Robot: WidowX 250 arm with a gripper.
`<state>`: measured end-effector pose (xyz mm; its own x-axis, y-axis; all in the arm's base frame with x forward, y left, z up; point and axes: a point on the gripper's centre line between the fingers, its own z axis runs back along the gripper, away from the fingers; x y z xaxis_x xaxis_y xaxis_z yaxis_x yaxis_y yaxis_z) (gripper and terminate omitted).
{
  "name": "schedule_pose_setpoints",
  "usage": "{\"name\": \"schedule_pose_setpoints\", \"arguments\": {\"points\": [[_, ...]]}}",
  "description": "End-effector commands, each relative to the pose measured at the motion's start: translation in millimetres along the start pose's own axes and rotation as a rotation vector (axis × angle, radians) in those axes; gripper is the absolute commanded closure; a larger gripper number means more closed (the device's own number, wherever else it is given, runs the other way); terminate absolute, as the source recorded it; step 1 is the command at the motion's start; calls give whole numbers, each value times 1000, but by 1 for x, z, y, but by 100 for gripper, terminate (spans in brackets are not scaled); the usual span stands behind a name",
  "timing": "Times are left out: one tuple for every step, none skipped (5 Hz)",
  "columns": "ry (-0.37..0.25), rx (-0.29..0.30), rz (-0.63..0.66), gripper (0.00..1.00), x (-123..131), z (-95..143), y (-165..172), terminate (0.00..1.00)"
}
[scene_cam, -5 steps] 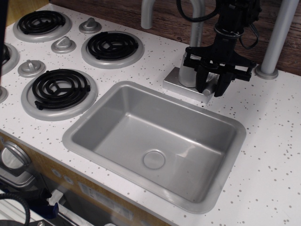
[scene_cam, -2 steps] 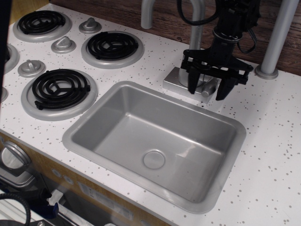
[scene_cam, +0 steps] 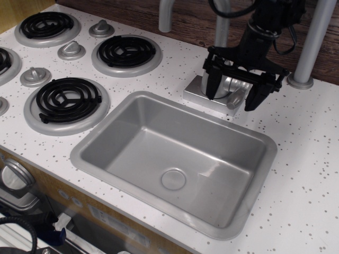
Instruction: Lever vertical to front
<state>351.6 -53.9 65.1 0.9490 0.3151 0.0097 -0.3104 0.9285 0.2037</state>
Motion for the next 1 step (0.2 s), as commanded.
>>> {"name": "schedule_pose_setpoints", "arguments": {"points": [[-74,-2,38,0,-9,34,7,100]]}}
